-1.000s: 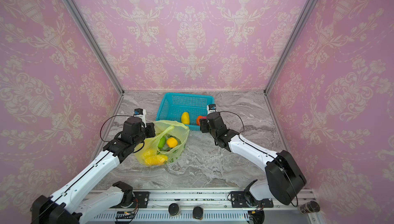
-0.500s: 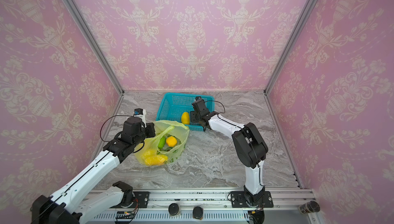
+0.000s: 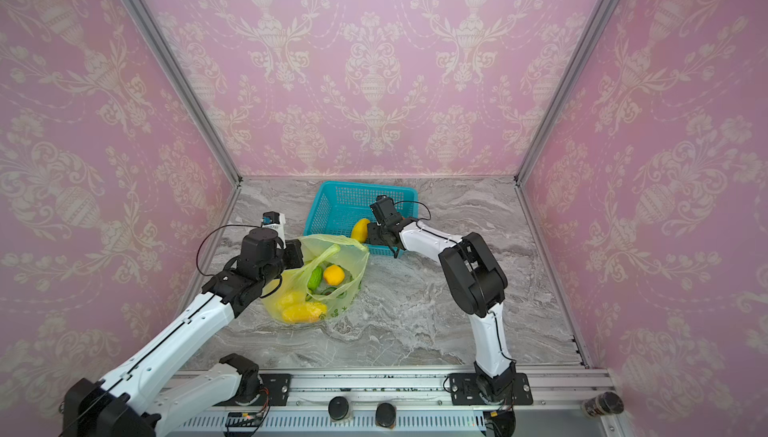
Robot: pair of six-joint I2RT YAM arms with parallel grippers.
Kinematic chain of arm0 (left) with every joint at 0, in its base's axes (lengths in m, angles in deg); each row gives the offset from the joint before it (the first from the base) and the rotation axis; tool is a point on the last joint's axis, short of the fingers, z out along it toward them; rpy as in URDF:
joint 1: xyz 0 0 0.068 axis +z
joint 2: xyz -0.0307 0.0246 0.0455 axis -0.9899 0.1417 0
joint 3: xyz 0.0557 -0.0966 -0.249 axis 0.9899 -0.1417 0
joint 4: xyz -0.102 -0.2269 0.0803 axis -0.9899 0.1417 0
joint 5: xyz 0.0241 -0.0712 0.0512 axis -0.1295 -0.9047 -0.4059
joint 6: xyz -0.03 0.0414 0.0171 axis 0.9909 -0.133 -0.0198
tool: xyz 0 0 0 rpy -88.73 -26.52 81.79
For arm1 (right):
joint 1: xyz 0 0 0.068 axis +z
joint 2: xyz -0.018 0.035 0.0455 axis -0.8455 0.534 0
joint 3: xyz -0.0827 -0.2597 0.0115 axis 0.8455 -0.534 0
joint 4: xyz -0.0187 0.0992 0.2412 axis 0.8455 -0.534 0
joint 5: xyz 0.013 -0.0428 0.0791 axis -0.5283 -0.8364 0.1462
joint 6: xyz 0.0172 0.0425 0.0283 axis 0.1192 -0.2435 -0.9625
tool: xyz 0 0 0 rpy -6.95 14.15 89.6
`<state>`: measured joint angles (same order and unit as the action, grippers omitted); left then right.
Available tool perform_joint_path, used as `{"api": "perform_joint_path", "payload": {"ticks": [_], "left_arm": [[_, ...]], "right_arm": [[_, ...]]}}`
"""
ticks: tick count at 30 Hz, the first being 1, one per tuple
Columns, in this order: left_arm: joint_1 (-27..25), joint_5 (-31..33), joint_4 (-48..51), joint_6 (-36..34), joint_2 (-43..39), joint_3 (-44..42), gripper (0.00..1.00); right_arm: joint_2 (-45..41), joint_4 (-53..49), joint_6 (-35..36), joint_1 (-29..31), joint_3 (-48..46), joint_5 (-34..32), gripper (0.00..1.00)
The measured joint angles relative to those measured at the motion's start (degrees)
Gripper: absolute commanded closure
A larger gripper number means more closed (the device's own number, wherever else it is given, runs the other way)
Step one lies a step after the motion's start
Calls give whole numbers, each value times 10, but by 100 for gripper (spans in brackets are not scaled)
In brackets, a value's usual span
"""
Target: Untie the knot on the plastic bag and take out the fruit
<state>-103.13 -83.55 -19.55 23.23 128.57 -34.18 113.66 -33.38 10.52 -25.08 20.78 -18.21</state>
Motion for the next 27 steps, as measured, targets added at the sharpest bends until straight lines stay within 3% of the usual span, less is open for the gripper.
{"api": "perform_joint_path", "payload": {"ticks": [3, 8, 16, 21, 27], "left_arm": [[0, 0, 0, 0, 0, 0, 100], [0, 0, 0, 0, 0, 0, 100], [0, 0, 0, 0, 0, 0, 100], [0, 0, 0, 0, 0, 0, 100], [0, 0, 0, 0, 0, 0, 100]], "right_arm": [[-41, 4, 1, 0, -33, 0, 32], [-150, 24, 0, 0, -105, 0, 33], [-411, 95, -13, 10, -293, -15, 56], [-547, 163, 20, 87, -392, -14, 68], [-605, 229, 102, 214, -428, -5, 69]]}}
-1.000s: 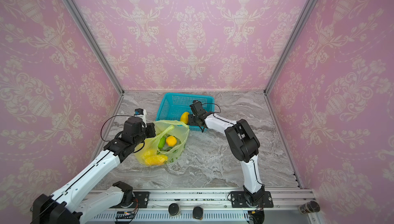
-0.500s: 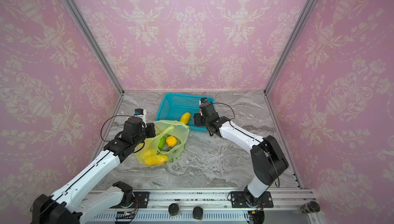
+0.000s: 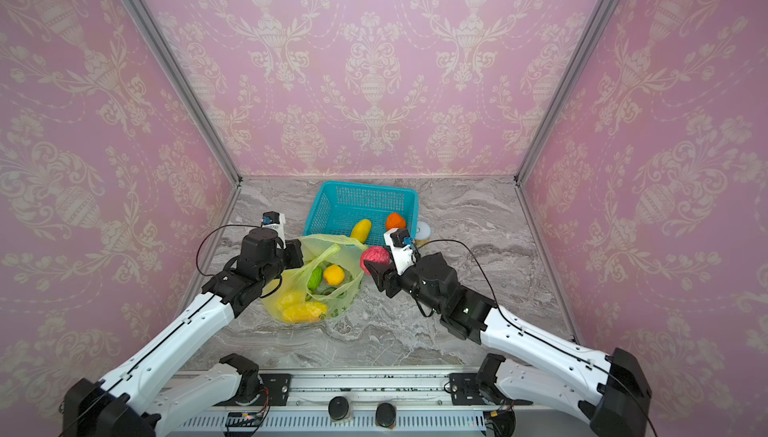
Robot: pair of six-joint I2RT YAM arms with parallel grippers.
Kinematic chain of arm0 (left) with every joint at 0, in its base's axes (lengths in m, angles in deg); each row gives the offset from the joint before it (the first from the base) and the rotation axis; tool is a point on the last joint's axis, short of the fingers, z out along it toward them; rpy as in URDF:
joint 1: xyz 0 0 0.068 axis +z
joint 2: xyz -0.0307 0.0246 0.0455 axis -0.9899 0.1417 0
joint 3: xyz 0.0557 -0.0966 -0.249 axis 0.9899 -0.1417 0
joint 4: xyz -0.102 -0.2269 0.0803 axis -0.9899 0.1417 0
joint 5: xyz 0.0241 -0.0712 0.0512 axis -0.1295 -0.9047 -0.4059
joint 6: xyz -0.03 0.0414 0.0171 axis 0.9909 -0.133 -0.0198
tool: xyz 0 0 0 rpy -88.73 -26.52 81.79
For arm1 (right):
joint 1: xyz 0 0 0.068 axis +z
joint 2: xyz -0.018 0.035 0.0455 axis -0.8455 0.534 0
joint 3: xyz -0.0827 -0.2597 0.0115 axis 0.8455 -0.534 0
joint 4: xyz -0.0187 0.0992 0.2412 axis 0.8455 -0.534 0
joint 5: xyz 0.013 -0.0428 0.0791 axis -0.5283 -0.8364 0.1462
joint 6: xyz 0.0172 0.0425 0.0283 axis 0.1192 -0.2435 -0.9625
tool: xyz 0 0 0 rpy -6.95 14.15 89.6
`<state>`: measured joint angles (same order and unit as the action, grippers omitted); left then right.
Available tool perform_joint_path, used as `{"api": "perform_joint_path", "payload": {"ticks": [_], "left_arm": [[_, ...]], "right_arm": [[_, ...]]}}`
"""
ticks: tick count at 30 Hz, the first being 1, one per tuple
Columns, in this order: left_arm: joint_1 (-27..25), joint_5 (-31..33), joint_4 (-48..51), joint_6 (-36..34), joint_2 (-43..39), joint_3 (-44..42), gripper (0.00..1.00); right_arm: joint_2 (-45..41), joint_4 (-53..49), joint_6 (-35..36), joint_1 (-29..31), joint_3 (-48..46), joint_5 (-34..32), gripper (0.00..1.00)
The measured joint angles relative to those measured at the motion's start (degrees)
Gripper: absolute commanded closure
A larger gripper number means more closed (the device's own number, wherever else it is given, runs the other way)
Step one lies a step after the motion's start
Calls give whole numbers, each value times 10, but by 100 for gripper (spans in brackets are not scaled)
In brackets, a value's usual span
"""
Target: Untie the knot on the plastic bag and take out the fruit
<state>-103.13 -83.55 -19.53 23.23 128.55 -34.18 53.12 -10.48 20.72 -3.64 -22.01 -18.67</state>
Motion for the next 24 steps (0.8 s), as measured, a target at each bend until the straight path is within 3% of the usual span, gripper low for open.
{"api": "perform_joint_path", "payload": {"ticks": [3, 6, 9, 14, 16, 18, 19, 22, 24], "left_arm": [[0, 0, 0, 0, 0, 0, 100], [0, 0, 0, 0, -2, 0, 100], [0, 0, 0, 0, -2, 0, 100], [0, 0, 0, 0, -2, 0, 100], [0, 0, 0, 0, -2, 0, 100], [0, 0, 0, 0, -2, 0, 100], [0, 0, 0, 0, -2, 0, 100], [0, 0, 0, 0, -2, 0, 100], [0, 0, 0, 0, -2, 0, 100]], "right_arm": [[14, 27, 39, 48, -2, 11, 63], [59, 39, 64, 80, 5, 26, 47], [121, 46, 68, 91, 17, 36, 36], [205, 66, 61, 91, 29, 43, 26], [236, 69, 53, 91, 44, 42, 28], [265, 68, 44, 91, 66, 36, 48], [278, 71, 41, 91, 77, 30, 53], [293, 84, 34, 90, 85, 5, 55], [293, 86, 33, 87, 85, -7, 50]]}}
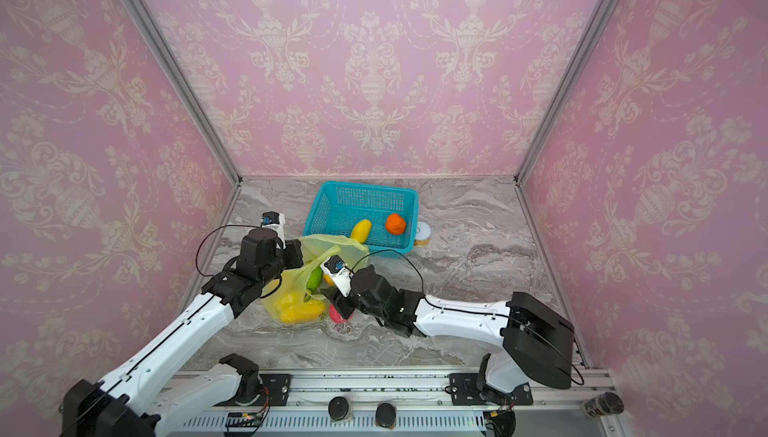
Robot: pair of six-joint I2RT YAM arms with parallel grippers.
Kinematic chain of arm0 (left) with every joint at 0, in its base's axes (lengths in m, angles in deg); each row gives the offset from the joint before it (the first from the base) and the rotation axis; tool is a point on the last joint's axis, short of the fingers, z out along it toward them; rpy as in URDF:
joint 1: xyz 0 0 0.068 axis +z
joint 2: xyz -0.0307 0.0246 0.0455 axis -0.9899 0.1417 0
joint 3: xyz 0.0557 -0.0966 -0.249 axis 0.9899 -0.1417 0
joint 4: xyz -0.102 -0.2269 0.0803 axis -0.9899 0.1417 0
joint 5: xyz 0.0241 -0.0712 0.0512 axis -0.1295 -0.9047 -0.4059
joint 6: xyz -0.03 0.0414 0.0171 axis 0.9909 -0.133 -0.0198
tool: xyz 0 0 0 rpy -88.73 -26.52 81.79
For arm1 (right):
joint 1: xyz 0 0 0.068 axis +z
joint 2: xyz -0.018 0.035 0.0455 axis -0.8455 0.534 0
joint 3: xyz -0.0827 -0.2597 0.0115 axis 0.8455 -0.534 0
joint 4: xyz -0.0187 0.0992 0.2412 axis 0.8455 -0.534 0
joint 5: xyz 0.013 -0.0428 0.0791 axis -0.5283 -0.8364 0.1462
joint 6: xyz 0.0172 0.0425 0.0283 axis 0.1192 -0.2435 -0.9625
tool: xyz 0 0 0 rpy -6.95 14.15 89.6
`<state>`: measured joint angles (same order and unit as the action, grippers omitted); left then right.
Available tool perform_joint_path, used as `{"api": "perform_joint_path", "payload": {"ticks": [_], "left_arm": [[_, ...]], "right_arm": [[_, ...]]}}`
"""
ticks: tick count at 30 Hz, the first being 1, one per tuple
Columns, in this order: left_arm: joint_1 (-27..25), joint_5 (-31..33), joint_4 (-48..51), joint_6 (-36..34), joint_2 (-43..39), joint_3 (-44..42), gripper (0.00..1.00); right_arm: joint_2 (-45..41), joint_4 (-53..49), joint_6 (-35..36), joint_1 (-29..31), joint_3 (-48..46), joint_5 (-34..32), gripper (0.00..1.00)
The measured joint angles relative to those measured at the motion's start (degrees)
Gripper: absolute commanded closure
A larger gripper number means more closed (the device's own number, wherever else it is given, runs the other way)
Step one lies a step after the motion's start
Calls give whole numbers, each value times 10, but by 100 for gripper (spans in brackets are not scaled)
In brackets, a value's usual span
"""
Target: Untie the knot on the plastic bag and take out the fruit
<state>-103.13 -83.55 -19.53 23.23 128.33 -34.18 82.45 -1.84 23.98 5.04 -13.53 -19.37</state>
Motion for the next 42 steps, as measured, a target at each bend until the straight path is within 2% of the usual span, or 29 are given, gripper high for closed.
{"api": "perform_joint_path", "payload": {"ticks": [4, 7, 11, 15, 17, 22, 28, 32, 40, 42], "left_arm": [[0, 0, 0, 0, -8, 0, 100], [0, 0, 0, 0, -10, 0, 100], [0, 0, 0, 0, -8, 0, 100], [0, 0, 0, 0, -7, 0, 100], [0, 0, 0, 0, -7, 0, 100], [0, 0, 0, 0, -7, 0, 100], [0, -4, 0, 0, -7, 0, 100], [0, -4, 0, 0, -7, 0, 100], [0, -4, 0, 0, -7, 0, 100], [0, -4, 0, 0, -7, 0, 100]], "right_arm": [[-6, -11, 6, -14, -2, 21, 21], [-42, -14, 31, -15, -35, 72, 9], [-87, -8, 50, -10, -109, 96, 4], [-85, 13, 46, -7, -193, 88, 3], [-83, 20, 27, 1, -231, 78, 3], [-84, 38, 4, 49, -242, 50, 3], [-33, 49, -9, 57, -250, 27, 7], [-16, 51, -15, 64, -262, 15, 15], [3, 64, -30, 68, -257, -10, 45], [-3, 57, -30, 68, -255, -23, 49]]}}
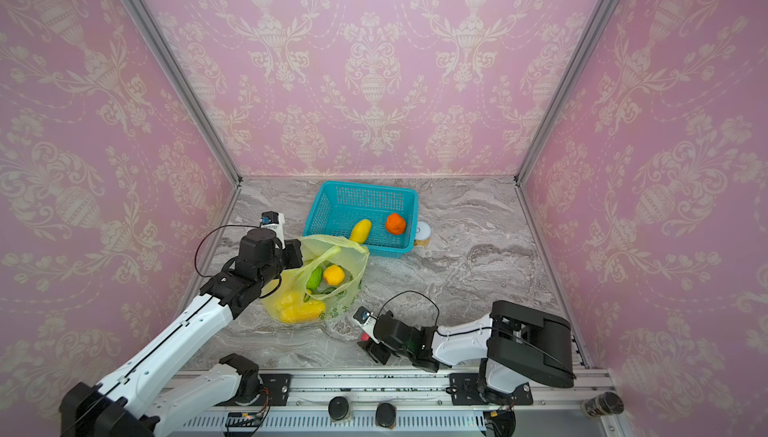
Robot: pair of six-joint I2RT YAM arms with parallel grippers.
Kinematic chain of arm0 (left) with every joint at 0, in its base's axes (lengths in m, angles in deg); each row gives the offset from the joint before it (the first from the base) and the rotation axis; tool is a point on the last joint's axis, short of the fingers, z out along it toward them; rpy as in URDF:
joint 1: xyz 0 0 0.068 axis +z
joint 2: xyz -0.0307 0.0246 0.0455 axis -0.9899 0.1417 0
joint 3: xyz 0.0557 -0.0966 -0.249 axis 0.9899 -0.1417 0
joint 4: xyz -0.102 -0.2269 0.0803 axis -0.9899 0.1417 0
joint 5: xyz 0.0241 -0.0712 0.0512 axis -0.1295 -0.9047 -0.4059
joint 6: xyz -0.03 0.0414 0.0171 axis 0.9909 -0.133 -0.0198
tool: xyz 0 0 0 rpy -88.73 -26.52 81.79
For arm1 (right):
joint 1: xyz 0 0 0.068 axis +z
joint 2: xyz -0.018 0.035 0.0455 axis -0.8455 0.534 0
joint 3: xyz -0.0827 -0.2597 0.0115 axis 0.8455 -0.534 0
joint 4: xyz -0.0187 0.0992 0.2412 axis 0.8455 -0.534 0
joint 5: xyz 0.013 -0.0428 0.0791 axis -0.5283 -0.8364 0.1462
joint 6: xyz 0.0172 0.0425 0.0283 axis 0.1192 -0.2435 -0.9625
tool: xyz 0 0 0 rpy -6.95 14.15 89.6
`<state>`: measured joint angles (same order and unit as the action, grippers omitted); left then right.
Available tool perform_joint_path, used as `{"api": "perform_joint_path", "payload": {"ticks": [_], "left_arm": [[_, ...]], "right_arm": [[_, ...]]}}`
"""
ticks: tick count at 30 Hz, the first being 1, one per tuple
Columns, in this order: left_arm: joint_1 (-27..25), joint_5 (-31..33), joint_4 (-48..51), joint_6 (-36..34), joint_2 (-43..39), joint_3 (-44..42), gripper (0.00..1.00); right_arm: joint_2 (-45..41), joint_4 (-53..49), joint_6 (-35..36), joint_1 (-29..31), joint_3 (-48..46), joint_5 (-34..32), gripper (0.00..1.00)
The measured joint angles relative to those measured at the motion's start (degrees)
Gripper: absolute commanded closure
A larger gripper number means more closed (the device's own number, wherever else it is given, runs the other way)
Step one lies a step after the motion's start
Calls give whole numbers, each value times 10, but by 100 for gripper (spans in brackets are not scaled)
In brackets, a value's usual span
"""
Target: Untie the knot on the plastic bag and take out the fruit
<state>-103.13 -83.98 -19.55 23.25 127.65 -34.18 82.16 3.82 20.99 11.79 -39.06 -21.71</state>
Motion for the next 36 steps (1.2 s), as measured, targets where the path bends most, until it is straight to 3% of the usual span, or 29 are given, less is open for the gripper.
{"api": "perform_joint_path", "payload": {"ticks": [6, 8, 10, 14, 19, 25, 27, 33, 35, 36], "left_arm": [[0, 0, 0, 0, 0, 0, 100], [0, 0, 0, 0, 0, 0, 100], [0, 0, 0, 0, 0, 0, 100], [0, 0, 0, 0, 0, 0, 100], [0, 0, 0, 0, 0, 0, 100], [0, 0, 0, 0, 1, 0, 100], [0, 0, -1, 0, 4, 0, 100], [0, 0, -1, 0, 17, 0, 100], [0, 0, -1, 0, 17, 0, 100], [0, 0, -1, 0, 17, 0, 100]], "right_arm": [[-139, -61, 22, -20, 16, -42, 64], [-192, -74, 31, -62, 40, -50, 66], [-236, -76, 33, -132, 69, -51, 62], [-253, -60, 28, -261, 118, -50, 64], [-76, -85, -2, -365, 292, -23, 68], [226, -239, -30, -390, 627, 13, 67], [291, -284, -40, -390, 694, 25, 65], [366, -374, -61, -390, 721, 55, 54], [370, -386, -64, -390, 721, 63, 43], [370, -387, -65, -390, 720, 68, 32]]}}
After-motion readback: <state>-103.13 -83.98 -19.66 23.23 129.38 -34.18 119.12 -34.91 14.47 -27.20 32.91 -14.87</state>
